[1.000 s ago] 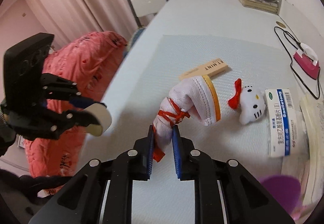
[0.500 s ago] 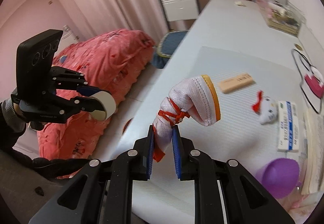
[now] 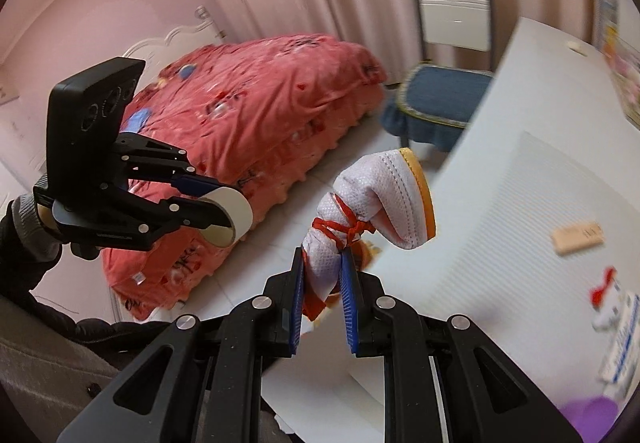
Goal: Collect trash
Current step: 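Carry tape roll and sock plush over the orange bin and release both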
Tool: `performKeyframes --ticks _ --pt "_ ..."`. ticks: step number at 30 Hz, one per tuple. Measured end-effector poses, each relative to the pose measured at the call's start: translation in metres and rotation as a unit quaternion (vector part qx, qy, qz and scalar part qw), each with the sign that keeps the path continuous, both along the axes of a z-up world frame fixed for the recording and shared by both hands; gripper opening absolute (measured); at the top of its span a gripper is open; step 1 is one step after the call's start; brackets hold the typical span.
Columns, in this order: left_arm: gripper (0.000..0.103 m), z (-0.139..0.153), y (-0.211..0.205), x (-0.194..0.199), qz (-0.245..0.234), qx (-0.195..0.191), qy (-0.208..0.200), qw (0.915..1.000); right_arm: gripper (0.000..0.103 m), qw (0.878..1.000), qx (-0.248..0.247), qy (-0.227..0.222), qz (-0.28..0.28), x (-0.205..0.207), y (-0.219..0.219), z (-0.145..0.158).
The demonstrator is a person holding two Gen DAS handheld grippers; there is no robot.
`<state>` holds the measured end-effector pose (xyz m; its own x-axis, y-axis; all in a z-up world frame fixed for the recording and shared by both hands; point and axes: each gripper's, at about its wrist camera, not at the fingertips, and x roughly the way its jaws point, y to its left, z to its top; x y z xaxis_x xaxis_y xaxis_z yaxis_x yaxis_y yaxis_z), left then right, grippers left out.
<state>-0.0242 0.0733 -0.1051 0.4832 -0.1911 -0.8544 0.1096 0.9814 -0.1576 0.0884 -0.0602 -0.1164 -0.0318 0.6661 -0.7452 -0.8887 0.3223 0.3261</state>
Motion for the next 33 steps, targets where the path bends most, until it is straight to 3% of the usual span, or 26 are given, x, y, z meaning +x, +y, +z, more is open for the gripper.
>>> performKeyframes --ticks 9,19,28,33 --pt "0.023 -0.024 0.071 -0.022 0.069 -0.016 0.024 0.9972 0.018 0.998 -0.007 0.010 0.067 -0.032 0.104 -0.015" --pt "0.023 -0.085 0.135 -0.020 0.091 -0.048 0.064 0.9926 0.018 0.994 -0.038 0.061 0.079 -0.043 0.203 -0.078" --pt "0.023 -0.151 0.166 -0.004 0.080 -0.072 0.099 0.9892 0.018 0.991 -0.075 0.093 0.058 -0.031 0.226 -0.131" --pt "0.026 -0.177 0.172 0.006 0.076 -0.066 0.117 0.9880 0.018 0.990 -0.088 0.106 0.043 -0.024 0.235 -0.156"
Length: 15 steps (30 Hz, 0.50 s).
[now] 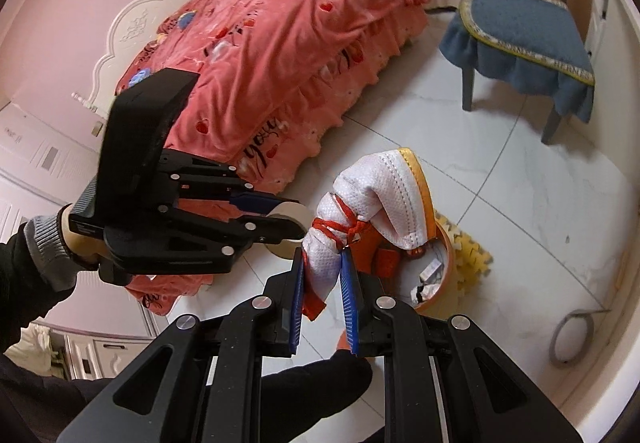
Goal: Collect trash
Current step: 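Carry tape roll and sock plush over the orange bin and release both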
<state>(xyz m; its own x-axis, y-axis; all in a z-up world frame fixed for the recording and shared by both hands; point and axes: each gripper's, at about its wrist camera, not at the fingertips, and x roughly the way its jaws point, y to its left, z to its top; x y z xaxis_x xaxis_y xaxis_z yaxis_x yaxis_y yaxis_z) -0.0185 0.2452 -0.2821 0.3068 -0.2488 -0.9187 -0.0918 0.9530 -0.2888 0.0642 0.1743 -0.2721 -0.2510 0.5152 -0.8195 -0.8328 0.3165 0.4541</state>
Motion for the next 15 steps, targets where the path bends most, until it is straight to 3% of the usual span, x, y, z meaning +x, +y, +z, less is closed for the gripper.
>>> performKeyframes --ticks 2,15 --pt "0.054 -0.007 0.002 0.003 -0.001 0.009 0.008 0.9999 0.018 1.000 -0.005 0.004 -0.004 0.002 0.003 -0.008" --pt "0.055 -0.006 0.010 -0.005 -0.003 0.001 0.018 0.9998 0.021 1.000 -0.025 0.017 -0.003 0.003 0.019 -0.030"
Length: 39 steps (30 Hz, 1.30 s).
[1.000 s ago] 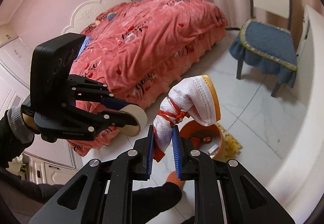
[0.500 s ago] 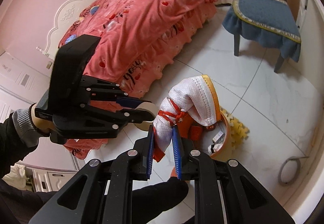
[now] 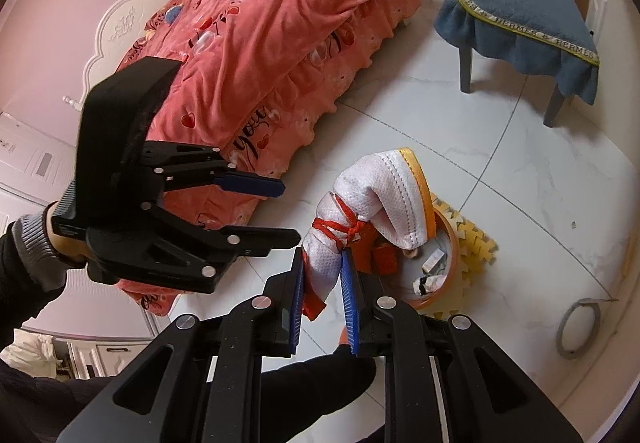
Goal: Collect trash
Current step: 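Carry tape roll and sock plush over the orange bin and release both, then move both open tools back over the desk mat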
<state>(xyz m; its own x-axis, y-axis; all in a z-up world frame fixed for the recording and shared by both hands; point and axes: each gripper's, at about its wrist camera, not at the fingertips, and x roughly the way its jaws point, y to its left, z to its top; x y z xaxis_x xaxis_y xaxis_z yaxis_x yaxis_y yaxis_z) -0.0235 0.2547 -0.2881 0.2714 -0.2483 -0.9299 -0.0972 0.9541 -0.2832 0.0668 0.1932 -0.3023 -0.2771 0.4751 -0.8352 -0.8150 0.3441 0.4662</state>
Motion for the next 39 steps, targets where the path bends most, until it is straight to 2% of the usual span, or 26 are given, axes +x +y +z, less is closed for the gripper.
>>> performKeyframes --ticks 1,4,6,11,17,19,20,21,24,27,29,30,32,35,39 --pt "0.055 0.000 0.001 -0.002 0.002 0.001 0.001 1.0000 0.021 1.000 -0.003 -0.002 -0.001 0.000 0.003 -0.002" --pt "0.055 -0.003 0.005 -0.005 0.008 0.003 0.005 1.0000 0.031 1.000 -0.013 -0.003 0.000 0.000 0.010 -0.009" --pt "0.055 -0.004 0.007 -0.006 0.012 0.001 0.008 0.9999 0.042 1.000 -0.020 -0.005 0.003 0.000 0.016 -0.014" --pt "0.055 -0.007 0.010 -0.010 0.018 0.001 0.015 0.9997 0.042 1.000 -0.025 -0.003 0.004 -0.004 0.020 -0.019" --pt "0.055 0.001 0.007 -0.010 0.016 0.008 0.013 0.9997 0.042 1.000 -0.022 -0.009 0.010 -0.007 0.016 -0.009" --pt "0.057 0.009 0.004 -0.009 0.013 0.012 0.006 0.9998 0.044 1.000 -0.019 -0.012 0.008 -0.006 0.010 -0.003" --pt "0.066 0.013 0.003 -0.009 0.011 0.014 0.002 0.9998 0.049 1.000 -0.017 -0.013 0.006 -0.006 0.008 0.000" --pt "0.070 0.018 0.001 -0.009 0.011 0.018 -0.003 0.9998 0.054 1.000 -0.015 -0.014 0.003 -0.005 0.004 0.004" --pt "0.071 0.034 -0.007 -0.009 0.012 0.019 -0.019 0.9996 0.059 1.000 -0.010 -0.018 -0.002 -0.004 -0.006 0.014" --pt "0.071 0.045 -0.016 -0.008 0.010 0.032 -0.024 0.9991 0.071 1.000 -0.007 -0.026 -0.008 -0.002 -0.020 0.027" --pt "0.081 0.054 -0.022 -0.008 0.010 0.038 -0.029 0.9988 0.077 0.999 -0.002 -0.030 -0.015 -0.001 -0.028 0.037" --pt "0.082 0.060 -0.026 -0.008 0.010 0.042 -0.034 0.9985 0.080 0.999 0.001 -0.036 -0.022 0.000 -0.034 0.044" --pt "0.082 0.071 -0.033 -0.008 0.009 0.043 -0.043 0.9981 0.080 0.999 0.006 -0.041 -0.031 0.003 -0.044 0.053" --pt "0.087 0.086 -0.046 -0.007 0.005 0.053 -0.050 0.9973 0.091 0.997 0.015 -0.048 -0.051 0.008 -0.063 0.070" --pt "0.088 0.107 -0.066 -0.004 -0.005 0.061 -0.065 0.9960 0.091 0.996 0.031 -0.056 -0.068 0.011 -0.093 0.093"
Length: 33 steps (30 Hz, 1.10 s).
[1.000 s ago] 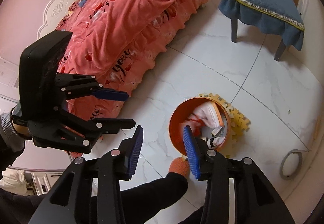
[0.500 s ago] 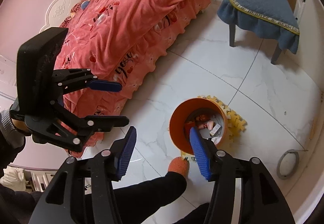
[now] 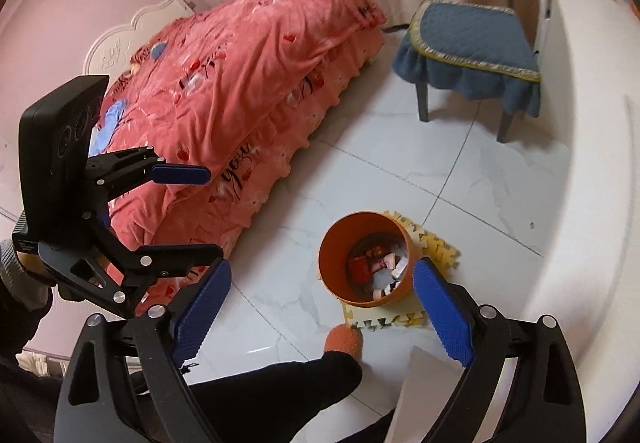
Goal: Collect trash
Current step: 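Move both open tools back over the desk mat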
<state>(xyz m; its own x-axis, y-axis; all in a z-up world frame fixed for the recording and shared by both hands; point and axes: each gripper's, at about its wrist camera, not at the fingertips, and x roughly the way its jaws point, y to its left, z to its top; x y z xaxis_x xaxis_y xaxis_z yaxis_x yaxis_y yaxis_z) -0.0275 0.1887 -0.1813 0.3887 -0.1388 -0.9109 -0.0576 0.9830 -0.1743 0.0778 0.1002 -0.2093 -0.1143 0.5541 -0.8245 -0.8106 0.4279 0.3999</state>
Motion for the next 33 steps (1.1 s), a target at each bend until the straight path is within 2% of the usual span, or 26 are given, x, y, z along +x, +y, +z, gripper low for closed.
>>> performKeyframes --ticks 4,10,17,26,33 --pt "0.095 0.021 -0.022 0.004 -0.012 0.009 -0.017 0.9997 0.091 1.000 0.013 -0.009 -0.015 0.002 -0.031 0.022" --pt "0.096 0.045 -0.060 0.011 -0.039 0.019 -0.037 0.9983 0.091 0.998 0.035 -0.027 -0.054 0.006 -0.089 0.053" --pt "0.097 0.067 -0.108 0.026 -0.093 0.027 -0.060 0.9935 0.091 0.991 0.054 -0.047 -0.112 0.013 -0.162 0.079" --pt "0.097 0.081 -0.176 0.055 -0.172 0.030 -0.073 0.9819 0.091 0.979 0.066 -0.059 -0.186 0.026 -0.245 0.092" --pt "0.097 0.082 -0.228 0.081 -0.233 0.022 -0.073 0.9694 0.091 0.966 0.063 -0.061 -0.244 0.034 -0.303 0.091"
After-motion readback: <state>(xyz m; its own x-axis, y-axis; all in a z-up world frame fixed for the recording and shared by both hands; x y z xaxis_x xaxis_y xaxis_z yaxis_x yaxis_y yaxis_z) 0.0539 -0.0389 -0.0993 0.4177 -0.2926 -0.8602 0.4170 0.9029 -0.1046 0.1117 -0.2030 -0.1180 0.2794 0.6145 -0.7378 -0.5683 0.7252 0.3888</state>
